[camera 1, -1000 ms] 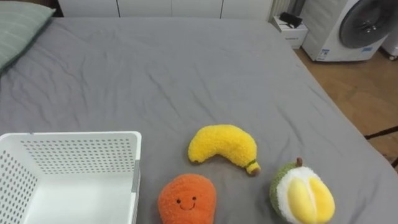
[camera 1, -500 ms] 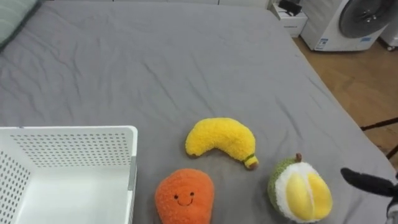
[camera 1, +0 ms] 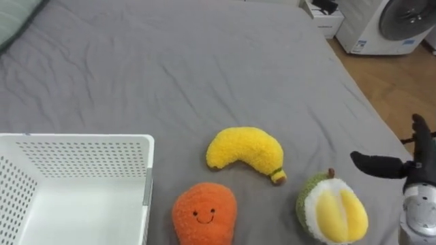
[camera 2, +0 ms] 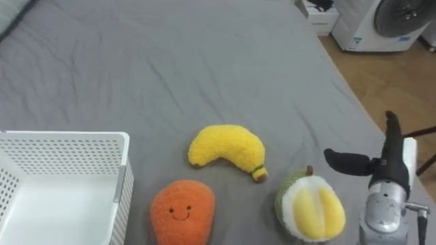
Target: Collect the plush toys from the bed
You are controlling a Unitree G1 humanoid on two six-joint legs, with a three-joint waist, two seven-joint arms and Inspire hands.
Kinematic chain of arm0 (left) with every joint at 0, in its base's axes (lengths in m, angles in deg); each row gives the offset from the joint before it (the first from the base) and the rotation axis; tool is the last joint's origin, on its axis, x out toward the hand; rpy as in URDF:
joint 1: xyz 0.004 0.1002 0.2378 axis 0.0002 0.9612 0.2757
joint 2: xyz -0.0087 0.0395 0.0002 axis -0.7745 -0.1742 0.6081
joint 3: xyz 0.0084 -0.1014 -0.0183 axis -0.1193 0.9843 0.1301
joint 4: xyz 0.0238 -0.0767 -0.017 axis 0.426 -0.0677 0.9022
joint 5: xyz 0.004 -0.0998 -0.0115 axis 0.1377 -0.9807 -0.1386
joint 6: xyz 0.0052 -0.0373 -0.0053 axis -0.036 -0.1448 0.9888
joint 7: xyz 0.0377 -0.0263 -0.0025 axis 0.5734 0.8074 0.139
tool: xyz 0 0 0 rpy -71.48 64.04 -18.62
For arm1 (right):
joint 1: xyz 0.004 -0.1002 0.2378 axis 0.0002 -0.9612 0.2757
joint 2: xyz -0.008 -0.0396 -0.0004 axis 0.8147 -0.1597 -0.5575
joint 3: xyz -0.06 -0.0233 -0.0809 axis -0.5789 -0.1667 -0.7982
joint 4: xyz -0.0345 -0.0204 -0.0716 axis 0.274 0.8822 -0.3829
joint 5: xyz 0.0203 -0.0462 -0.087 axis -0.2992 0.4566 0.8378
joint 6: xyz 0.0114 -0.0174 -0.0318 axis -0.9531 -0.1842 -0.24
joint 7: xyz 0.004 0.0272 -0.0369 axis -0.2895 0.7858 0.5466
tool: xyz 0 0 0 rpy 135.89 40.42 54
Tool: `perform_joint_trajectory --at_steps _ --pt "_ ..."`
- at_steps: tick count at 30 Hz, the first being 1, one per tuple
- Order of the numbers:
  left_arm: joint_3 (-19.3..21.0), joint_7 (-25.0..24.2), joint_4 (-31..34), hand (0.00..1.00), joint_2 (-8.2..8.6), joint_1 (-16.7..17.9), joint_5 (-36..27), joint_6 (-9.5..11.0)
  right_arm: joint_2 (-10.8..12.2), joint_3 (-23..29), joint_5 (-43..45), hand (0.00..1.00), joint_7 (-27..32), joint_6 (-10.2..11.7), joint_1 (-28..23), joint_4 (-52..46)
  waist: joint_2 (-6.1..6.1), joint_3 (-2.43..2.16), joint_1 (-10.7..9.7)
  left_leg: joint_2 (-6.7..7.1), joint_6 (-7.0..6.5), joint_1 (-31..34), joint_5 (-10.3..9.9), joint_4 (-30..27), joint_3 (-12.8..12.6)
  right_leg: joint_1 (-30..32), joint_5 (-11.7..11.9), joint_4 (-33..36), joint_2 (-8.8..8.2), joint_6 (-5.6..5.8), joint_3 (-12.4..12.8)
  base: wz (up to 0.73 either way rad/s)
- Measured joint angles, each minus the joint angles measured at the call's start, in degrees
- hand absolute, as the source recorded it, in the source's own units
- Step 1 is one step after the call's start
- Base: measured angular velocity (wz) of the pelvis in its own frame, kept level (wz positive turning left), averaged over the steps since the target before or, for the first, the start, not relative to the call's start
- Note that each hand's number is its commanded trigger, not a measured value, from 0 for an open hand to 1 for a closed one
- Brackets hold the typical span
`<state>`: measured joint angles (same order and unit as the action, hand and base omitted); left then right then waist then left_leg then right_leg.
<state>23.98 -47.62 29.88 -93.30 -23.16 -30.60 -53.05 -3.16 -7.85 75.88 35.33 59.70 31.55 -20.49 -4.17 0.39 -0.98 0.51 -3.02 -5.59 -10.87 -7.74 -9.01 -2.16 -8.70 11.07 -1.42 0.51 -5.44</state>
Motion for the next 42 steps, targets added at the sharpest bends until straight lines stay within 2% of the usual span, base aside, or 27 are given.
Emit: perform_joint_trajectory --at_steps 5,11,15,20,22,26,31,32,33,35,37,42 --pt "0.3 0.0 0.4 0.00 0.21 -0.1 1.0 -0.3 0.0 -3.0 5.4 0.00 -5.0 -0.3 -0.1 3.1 0.14 -0.22 0.5 0.01 0.00 0.0 0.0 0.0 0.3 -0.2 0.0 -0.3 -0.06 -0.01 -0.5 0.03" --pt "0.3 -0.1 0.9 0.00 0.19 -0.4 1.5 -0.4 0.1 -4.0 12.4 0.00 -10.9 -2.2 -0.7 11.2 -0.03 -0.41 2.2 0.09 0.01 0.0 0.0 -0.1 1.0 -0.8 0.0 -0.4 -0.17 0.00 -1.1 0.05" --pt "0.3 0.3 0.9 0.00 0.06 -0.3 1.5 -0.4 0.0 -5.7 13.9 0.00 -13.2 -2.7 -0.6 16.3 -0.61 -0.75 2.9 0.12 0.04 -0.2 0.0 -0.2 1.3 -1.2 0.0 -0.4 -0.18 0.00 -1.3 0.03" --pt "0.3 1.1 1.0 0.00 -0.03 -0.3 1.4 -0.4 0.1 -6.4 15.9 0.00 -14.7 -2.7 -0.6 18.2 -0.88 -0.52 3.0 0.16 0.03 -0.1 0.0 -0.5 1.5 -1.4 0.0 -0.5 -0.22 0.00 -1.5 0.02" --pt "0.3 1.3 1.3 0.00 -0.17 -0.1 1.4 -0.4 0.1 -6.4 15.9 0.00 -14.8 -2.7 -0.6 19.2 -1.10 -0.02 3.1 0.16 0.05 -0.6 0.0 -0.5 1.7 -1.9 0.0 -1.0 -0.21 0.00 -1.8 0.07" --pt "0.3 1.3 1.4 0.00 -0.16 0.0 1.5 -0.4 0.1 -6.5 17.8 0.00 -14.8 -2.4 -0.2 22.0 -1.40 -0.02 3.3 0.20 0.05 -0.5 0.0 -0.4 2.1 -2.1 0.0 -1.4 -0.24 0.00 -2.1 0.04" --pt "0.3 1.2 1.5 0.00 -0.19 0.1 1.5 -0.8 0.1 -6.5 21.4 0.00 -13.7 -2.5 -0.1 26.3 -1.04 -0.13 4.7 0.22 0.05 -0.2 0.0 -0.4 2.6 -2.4 0.0 -1.6 -0.25 0.00 -2.6 0.05" --pt "0.3 1.2 1.5 0.00 -0.19 0.1 1.5 -0.9 0.1 -6.6 21.9 0.26 -13.5 -2.5 -0.1 26.3 -0.99 -0.12 4.7 0.24 0.06 -0.1 0.0 -0.5 2.9 -2.5 0.0 -1.7 -0.24 -0.01 -2.6 0.12" --pt "0.3 1.2 1.5 0.00 -0.28 0.1 1.5 -1.0 0.1 -7.0 22.5 0.76 -13.0 -2.3 -0.1 26.6 -0.90 -0.15 4.8 0.27 0.06 0.0 0.0 -0.6 3.1 -2.7 0.1 -2.1 -0.24 0.00 -2.7 0.10" --pt "0.3 1.2 1.4 0.00 -0.30 0.1 1.5 -1.0 0.1 -7.0 23.6 1.00 -12.4 -2.0 -0.1 27.9 -0.60 -0.34 5.3 0.27 0.08 0.0 0.0 -0.6 3.5 -3.0 0.2 -2.4 -0.20 -0.01 -3.2 0.10" --pt "0.3 1.2 1.6 0.00 -0.30 0.1 1.5 -1.0 0.1 -6.9 26.6 1.00 -11.0 -1.8 0.0 29.1 -0.22 -0.57 5.6 0.31 0.08 -0.1 0.0 -0.8 4.1 -3.4 0.2 -2.4 -0.24 0.00 -3.4 0.13" --pt "-0.8 2.0 1.6 0.00 -0.20 -0.4 1.5 -1.0 0.1 -7.7 27.9 1.00 -7.3 -0.9 1.1 32.7 0.04 -0.56 6.0 0.24 0.21 -0.4 -0.1 -0.9 4.5 -4.2 0.2 -2.4 -0.24 -0.01 -4.2 0.06"
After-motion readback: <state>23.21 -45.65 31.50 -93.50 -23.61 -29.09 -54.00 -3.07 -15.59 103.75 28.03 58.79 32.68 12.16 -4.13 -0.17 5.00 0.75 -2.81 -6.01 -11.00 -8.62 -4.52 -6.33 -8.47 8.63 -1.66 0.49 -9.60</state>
